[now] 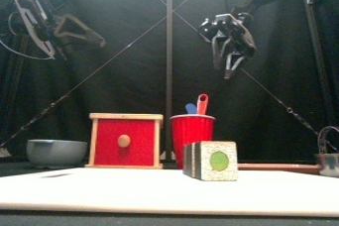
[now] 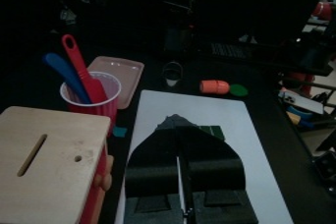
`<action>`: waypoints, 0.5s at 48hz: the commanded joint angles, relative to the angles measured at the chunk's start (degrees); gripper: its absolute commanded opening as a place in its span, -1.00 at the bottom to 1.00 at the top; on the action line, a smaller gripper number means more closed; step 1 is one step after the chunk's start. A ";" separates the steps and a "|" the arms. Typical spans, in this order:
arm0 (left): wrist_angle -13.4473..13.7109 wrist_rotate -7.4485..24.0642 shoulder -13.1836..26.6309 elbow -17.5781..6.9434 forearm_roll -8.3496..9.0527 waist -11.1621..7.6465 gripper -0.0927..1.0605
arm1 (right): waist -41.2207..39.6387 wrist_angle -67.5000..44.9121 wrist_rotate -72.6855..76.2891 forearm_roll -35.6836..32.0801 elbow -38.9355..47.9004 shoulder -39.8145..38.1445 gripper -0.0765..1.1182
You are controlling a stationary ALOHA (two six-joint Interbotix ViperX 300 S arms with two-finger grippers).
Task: Place sushi on board then cut the sushi with the knife then place the pieces on the plate
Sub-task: Pick knife at handle with right hand
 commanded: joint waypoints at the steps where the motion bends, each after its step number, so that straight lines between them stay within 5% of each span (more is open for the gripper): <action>1: -0.35 0.00 0.09 -1.93 -0.79 0.26 -0.84 | -3.52 1.58 -7.65 5.63 -4.39 1.49 0.60; 24: -0.35 -0.09 0.09 -1.67 -2.29 0.62 -0.84 | -8.35 16.08 -26.37 9.93 -18.63 16.00 0.60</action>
